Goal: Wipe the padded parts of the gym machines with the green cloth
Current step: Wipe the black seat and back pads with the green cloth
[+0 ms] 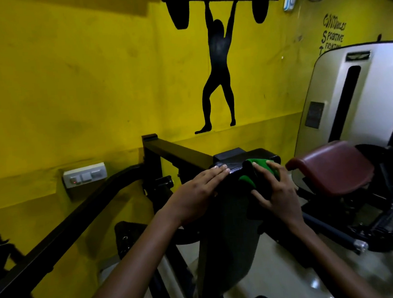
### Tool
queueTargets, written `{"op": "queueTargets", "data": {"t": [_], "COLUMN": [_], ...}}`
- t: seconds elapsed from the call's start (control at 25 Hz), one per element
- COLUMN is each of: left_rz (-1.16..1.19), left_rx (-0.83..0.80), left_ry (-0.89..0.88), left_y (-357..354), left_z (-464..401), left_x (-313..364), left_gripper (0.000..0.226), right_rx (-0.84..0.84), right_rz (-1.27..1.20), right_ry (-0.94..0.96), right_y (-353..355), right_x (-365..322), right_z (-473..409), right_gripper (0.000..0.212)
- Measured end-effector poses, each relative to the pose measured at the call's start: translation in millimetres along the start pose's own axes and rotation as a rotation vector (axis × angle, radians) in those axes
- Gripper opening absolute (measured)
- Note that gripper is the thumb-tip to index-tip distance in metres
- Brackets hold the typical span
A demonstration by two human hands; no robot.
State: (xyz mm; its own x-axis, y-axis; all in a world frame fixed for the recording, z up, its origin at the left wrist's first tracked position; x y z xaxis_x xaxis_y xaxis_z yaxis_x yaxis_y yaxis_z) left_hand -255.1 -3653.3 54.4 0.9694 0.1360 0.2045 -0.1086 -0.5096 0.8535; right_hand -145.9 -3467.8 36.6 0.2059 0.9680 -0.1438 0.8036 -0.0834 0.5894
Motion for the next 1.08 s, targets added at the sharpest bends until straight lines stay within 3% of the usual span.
{"op": "queueTargets", "data": {"t": [0.2, 0.44, 0.6, 0.68, 0.88, 1.0, 1.08], "left_rz": [0.074, 0.083, 0.301, 0.426, 0.539, 0.589, 0.612], "left_rx": [0.049, -0.019, -0.09, -0.149, -0.204, -0.186, -0.177], "left_ry": [-0.148, -0.464, -0.521, -0.517, -0.567, -0.609, -0.603], "left_y": [6.0, 8.9, 6.3, 5.3, 2.5, -0.8, -4.3], "left_z": [-1.2, -29.7, -51.7, -59.3, -74.2, -77.9, -78.5], "left_x": [-17.4, -69.2, -97.0, -105.0, -113.8, -115.3, -116.5], "left_gripper": [0.059, 0.05, 0.051, 0.05, 0.047, 0.046, 0.046], "right_rx": [-0.043, 0.097, 0.152, 0.147, 0.181, 0.105, 0.065], "right_rz": [-0.089, -0.23, -0.219, -0.048, 0.691, 0.938, 1.018], "right_ry": [-0.111, -0.357, -0.433, -0.309, 0.132, 0.213, 0.301], "right_y": [-5.1, -18.9, -40.1, -44.3, -36.3, -46.5, -63.0], "right_x": [-5.1, -36.8, -77.3, -97.8, -119.8, -121.9, -127.4], "right_z": [5.9, 23.2, 54.6, 66.1, 57.6, 68.2, 87.1], "right_gripper": [0.073, 0.059, 0.06, 0.062, 0.039, 0.048, 0.041]}}
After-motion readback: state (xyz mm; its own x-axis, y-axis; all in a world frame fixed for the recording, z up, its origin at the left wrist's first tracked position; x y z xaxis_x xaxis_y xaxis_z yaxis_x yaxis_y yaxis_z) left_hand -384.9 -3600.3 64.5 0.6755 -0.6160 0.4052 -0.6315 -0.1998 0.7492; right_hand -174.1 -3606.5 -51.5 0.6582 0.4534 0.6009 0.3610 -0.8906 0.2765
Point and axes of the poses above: each hand's wrist, its own z-axis away from the middle knuckle, its own y-axis out of the back of the hand, x = y × z, the point moved 2 cm from there along -z, towards the middle knuckle, and after that the axes turned 14 degrees about z, right-handed, at the moved point
